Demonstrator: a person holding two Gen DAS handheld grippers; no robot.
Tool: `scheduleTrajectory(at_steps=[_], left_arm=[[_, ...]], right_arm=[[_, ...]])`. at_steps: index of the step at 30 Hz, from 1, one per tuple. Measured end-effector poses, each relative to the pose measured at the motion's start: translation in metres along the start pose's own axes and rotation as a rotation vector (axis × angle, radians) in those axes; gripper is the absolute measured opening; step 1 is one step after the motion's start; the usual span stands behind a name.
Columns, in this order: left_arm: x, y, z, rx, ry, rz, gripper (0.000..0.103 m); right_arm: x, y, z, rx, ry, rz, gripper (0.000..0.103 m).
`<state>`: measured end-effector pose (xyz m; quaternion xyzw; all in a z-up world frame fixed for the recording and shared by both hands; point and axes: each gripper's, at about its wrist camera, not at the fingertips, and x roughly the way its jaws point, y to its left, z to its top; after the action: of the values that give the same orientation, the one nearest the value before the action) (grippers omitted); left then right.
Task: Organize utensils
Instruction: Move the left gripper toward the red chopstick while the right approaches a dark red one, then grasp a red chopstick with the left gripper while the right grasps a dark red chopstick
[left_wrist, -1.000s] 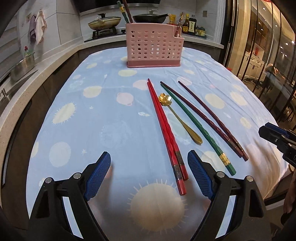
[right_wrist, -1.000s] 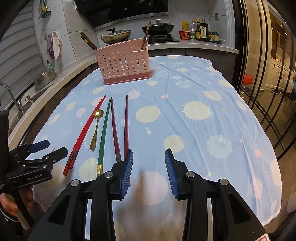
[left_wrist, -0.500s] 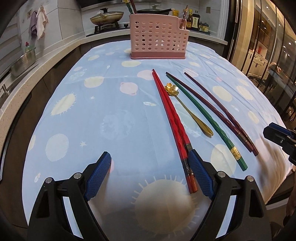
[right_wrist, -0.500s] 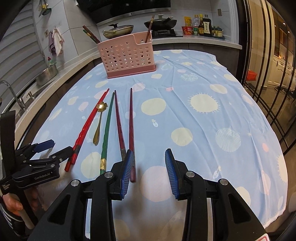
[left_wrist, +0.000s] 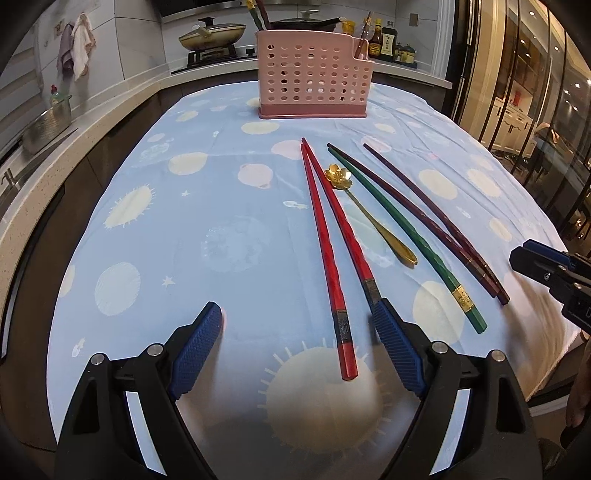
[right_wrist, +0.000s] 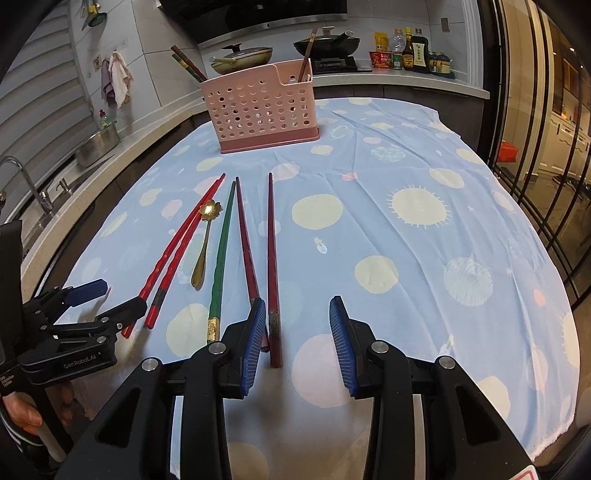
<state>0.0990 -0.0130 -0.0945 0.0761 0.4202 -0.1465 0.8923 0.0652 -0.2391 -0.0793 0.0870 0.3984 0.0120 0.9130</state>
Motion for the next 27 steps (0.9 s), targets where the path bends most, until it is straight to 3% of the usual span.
scheduleTrajectory(at_steps=[12,17,27], left_arm=[[0.004,0.014,-0.004,-0.02,0.01,0.028,0.078],[0.004,0.014,-0.006,-0.014,0.002,0.031,0.077],[-0.004,0.004,-0.012,0.008,-0.012,-0.01,0.06]], right_arm=[[0.023,0.011,0.006,-0.016,0.016,0.02,0.032],[0.033,0.012,0.006,-0.022,0.034,0.017,0.02],[0.033,0.015,-0.006,-0.07,0.025,-0.023,0.012]])
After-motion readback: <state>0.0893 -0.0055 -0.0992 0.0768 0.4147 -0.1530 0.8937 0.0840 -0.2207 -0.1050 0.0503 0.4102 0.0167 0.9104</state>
